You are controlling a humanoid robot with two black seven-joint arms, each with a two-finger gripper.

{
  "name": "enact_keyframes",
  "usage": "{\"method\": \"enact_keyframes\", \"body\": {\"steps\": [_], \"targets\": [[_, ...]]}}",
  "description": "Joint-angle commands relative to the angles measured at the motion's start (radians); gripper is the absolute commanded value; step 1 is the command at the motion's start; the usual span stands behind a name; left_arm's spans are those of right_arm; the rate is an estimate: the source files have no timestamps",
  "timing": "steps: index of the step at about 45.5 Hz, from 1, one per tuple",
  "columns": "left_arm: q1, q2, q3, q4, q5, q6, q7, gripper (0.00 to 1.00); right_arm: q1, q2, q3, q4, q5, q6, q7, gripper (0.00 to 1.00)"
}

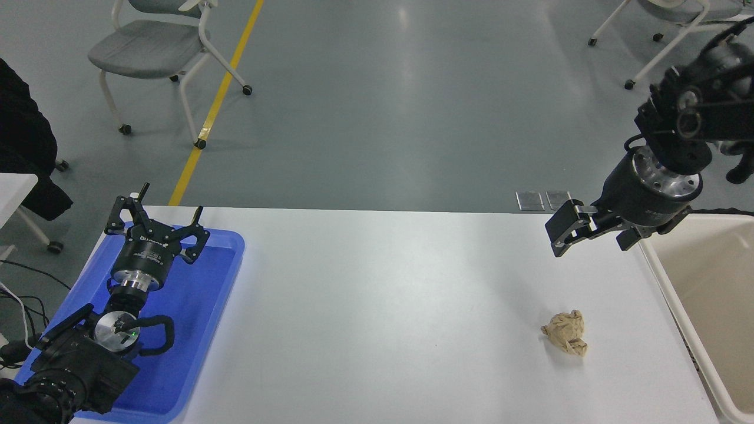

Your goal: Pick up paper ball place in dustbin

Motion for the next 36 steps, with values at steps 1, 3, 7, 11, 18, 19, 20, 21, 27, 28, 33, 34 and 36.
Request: {"method": "enact_keyframes", "body": {"steps": [1,3,7,11,18,19,20,21,27,28,33,34,36], "targets": [[0.0,0.0,0.0,0.001,0.0,0.0,0.0,1.0,-0.241,-0.084,0.106,-0.107,-0.089,-0.081,-0.002,1.0],[0.0,0.0,0.0,0.001,0.0,0.0,0.0,1.0,-0.298,-0.098,0.149,-0.131,-0.132,-0.085,-0.003,1.0],[0.0,0.0,0.0,0.001,0.0,0.0,0.0,1.0,-0.404,-0.119,0.229,-0.17,-0.193,-0.095,-0.002,1.0],[0.0,0.0,0.0,-0.002,0.0,0.0,0.0,1.0,-0.504,-0.129,0.299,-0.216,-0.212,-0.123,-0.003,1.0],[-0.002,0.0,0.0,-0.002,0.0,0.0,0.0,1.0,-0.633,-0.13,0.37,-0.291,-0.265,-0.144,-0.002,1.0],[0.0,-0.002,0.0,0.001,0.0,0.0,0.0,1.0,-0.648,-0.129,0.381,-0.296,-0.273,-0.15,-0.002,1.0],[0.0,0.0,0.0,-0.002,0.0,0.0,0.0,1.0,-0.662,-0.127,0.391,-0.299,-0.276,-0.157,-0.002,1.0],[-0.002,-0.002,0.0,0.001,0.0,0.0,0.0,1.0,-0.677,-0.124,0.405,-0.3,-0.278,-0.164,-0.002,1.0],[-0.002,-0.002,0.0,0.001,0.0,0.0,0.0,1.0,-0.76,-0.11,0.462,-0.345,-0.281,-0.216,-0.002,1.0],[-0.002,-0.002,0.0,0.001,0.0,0.0,0.0,1.0,-0.771,-0.104,0.465,-0.357,-0.282,-0.22,-0.002,1.0],[-0.002,-0.002,0.0,0.001,0.0,0.0,0.0,1.0,-0.832,-0.084,0.466,-0.406,-0.282,-0.23,-0.002,1.0],[-0.002,-0.002,0.0,0.001,0.0,0.0,0.0,1.0,-0.844,-0.083,0.467,-0.415,-0.282,-0.235,-0.002,1.0],[-0.002,-0.002,0.0,-0.002,0.0,0.0,0.0,1.0,-0.864,-0.073,0.467,-0.434,-0.282,-0.253,0.0,1.0]]}}
